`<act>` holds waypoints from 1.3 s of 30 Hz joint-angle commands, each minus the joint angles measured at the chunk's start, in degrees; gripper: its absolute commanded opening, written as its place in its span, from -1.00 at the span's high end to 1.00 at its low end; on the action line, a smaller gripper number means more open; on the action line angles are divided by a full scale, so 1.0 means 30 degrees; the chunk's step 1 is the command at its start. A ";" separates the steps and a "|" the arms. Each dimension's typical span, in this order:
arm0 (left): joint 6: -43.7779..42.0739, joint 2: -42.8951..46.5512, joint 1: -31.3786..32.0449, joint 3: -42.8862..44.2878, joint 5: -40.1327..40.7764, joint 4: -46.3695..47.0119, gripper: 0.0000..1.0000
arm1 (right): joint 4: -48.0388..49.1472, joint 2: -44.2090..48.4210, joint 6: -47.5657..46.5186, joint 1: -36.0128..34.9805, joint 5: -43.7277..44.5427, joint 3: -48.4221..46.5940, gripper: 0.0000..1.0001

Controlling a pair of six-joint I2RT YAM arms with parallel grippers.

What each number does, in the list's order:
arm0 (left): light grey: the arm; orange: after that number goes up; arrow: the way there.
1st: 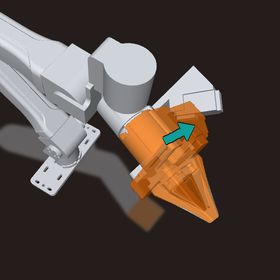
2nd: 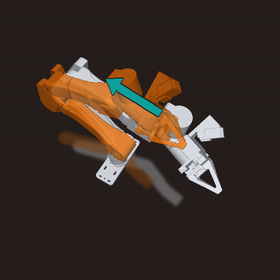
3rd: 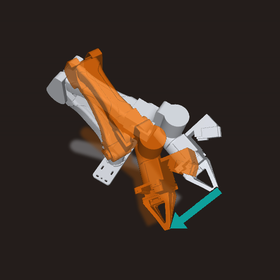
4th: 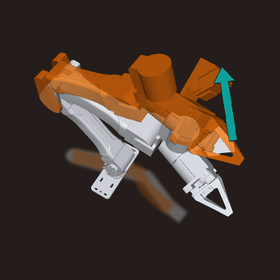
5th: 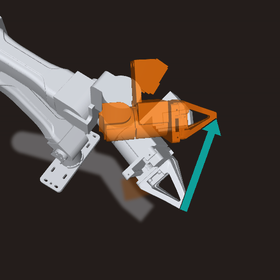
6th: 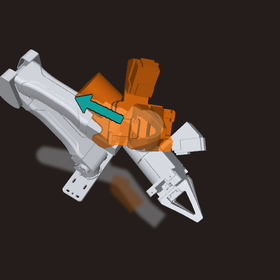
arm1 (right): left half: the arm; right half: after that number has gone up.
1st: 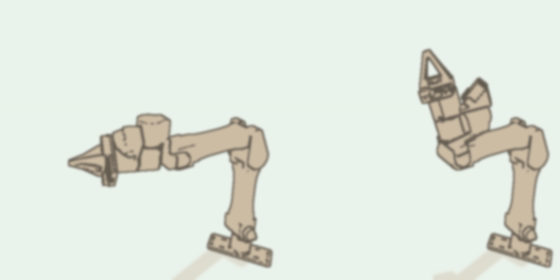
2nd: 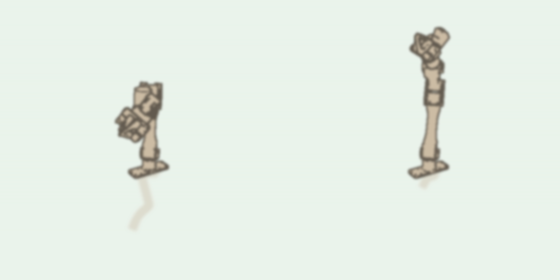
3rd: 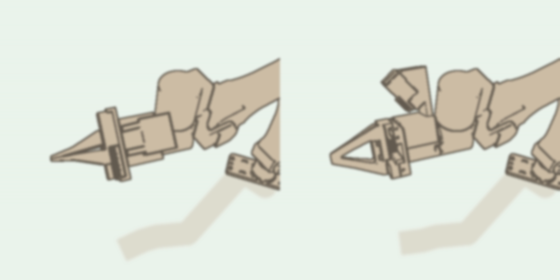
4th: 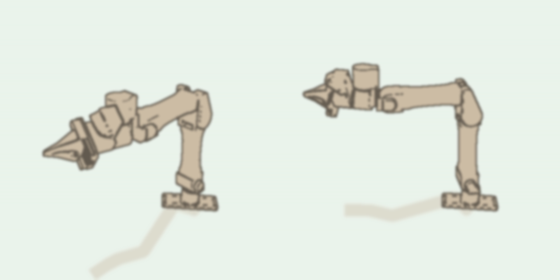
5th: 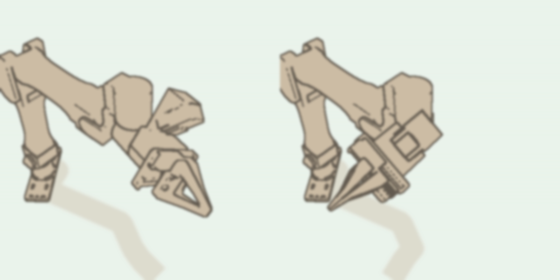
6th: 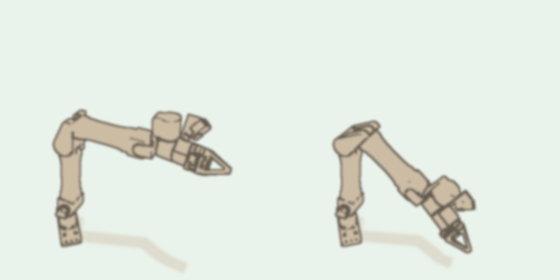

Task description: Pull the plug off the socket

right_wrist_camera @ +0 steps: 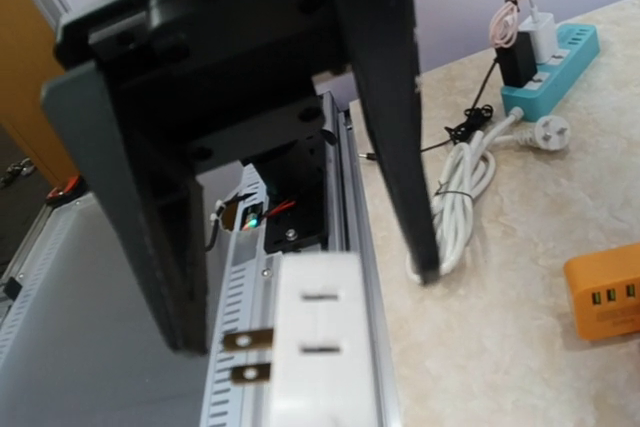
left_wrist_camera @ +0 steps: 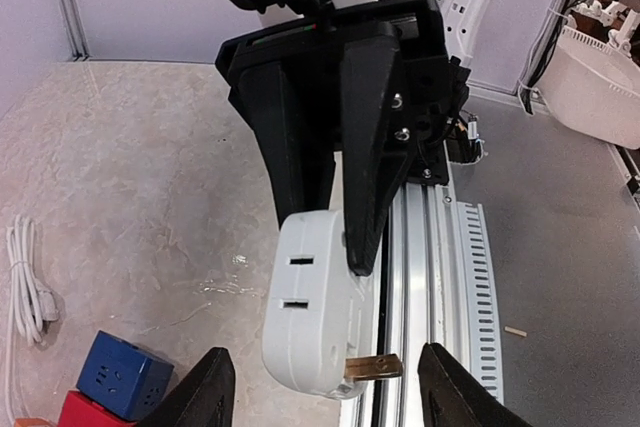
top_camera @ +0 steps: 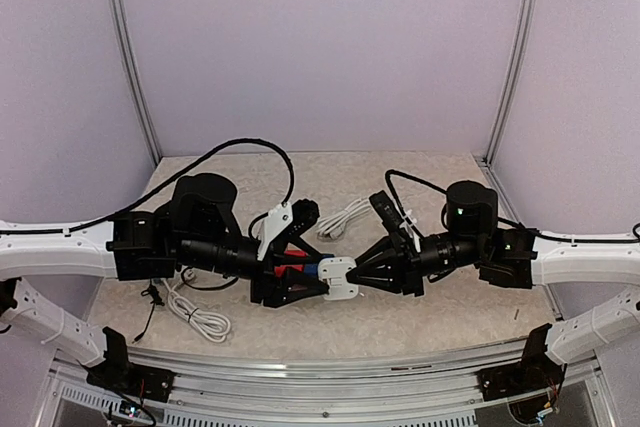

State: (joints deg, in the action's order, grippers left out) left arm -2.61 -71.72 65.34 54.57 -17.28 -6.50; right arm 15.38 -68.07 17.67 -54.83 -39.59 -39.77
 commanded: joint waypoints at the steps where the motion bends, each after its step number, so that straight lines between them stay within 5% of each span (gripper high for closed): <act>1: 0.0195 0.1164 -0.0040 -0.1316 -0.1818 0.1757 -0.23 | 0.0746 0.0110 0.0086 0.0124 -0.0605 -0.0250 1.00; 39: 0.2372 -0.0042 -0.0598 -0.1748 -0.1847 0.4694 0.00 | 0.4143 -0.0441 0.1888 -0.0177 -0.1959 0.0659 1.00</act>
State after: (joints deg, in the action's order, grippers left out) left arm 3.86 -71.11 63.42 47.29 -23.55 5.58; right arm 25.61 -69.12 22.79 -54.83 -44.56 -38.61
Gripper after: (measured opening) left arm 0.496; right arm 0.159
